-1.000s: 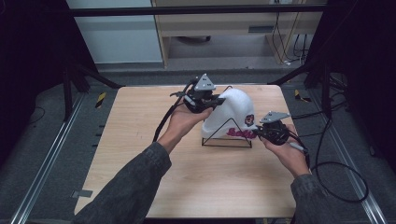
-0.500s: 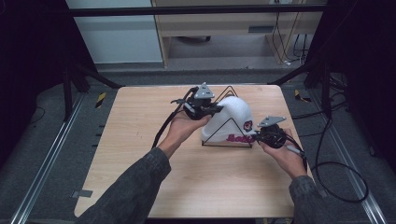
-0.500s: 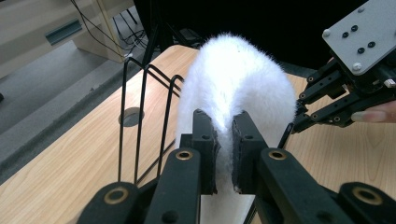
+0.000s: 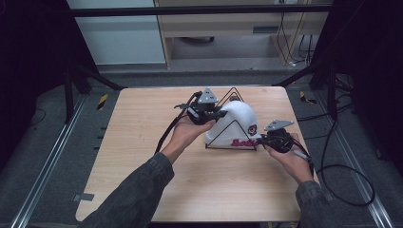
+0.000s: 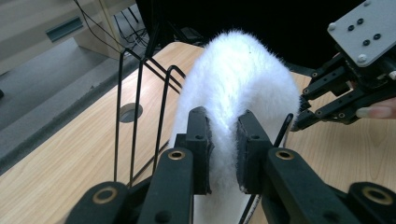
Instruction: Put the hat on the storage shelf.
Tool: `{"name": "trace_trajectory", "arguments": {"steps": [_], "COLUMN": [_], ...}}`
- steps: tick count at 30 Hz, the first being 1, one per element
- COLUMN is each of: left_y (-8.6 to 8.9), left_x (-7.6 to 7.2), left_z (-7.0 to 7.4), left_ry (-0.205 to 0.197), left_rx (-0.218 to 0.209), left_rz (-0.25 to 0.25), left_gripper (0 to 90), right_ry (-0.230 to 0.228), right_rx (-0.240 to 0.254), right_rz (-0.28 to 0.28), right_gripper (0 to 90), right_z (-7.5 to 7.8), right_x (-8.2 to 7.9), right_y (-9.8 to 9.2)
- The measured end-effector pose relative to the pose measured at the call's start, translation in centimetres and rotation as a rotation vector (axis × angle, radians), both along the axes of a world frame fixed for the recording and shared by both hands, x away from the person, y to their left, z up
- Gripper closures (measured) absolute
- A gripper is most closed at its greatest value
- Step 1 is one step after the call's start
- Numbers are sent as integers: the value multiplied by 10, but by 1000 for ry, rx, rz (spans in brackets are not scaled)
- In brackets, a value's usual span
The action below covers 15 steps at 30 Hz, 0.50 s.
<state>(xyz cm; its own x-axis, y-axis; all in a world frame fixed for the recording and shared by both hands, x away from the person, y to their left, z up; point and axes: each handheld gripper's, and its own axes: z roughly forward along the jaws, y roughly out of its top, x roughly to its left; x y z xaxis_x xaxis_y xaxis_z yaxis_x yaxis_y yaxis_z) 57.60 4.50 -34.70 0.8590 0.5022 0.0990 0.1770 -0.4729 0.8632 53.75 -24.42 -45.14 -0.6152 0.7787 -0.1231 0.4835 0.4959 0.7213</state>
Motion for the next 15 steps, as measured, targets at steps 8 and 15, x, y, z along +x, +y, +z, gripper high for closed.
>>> {"name": "trace_trajectory", "arguments": {"steps": [8,15], "left_y": [8,20], "left_x": [-8,-19], "left_z": [5,18], "left_ry": [-25,-90], "left_rx": [13,22], "left_rz": [40,97], "left_gripper": [599,419], "right_ry": [-31,-65], "right_rx": [43,102], "right_rz": [-40,-86], "right_gripper": [696,616], "right_z": [10,20], "right_x": [-13,-31], "right_y": [-10,-18]}}
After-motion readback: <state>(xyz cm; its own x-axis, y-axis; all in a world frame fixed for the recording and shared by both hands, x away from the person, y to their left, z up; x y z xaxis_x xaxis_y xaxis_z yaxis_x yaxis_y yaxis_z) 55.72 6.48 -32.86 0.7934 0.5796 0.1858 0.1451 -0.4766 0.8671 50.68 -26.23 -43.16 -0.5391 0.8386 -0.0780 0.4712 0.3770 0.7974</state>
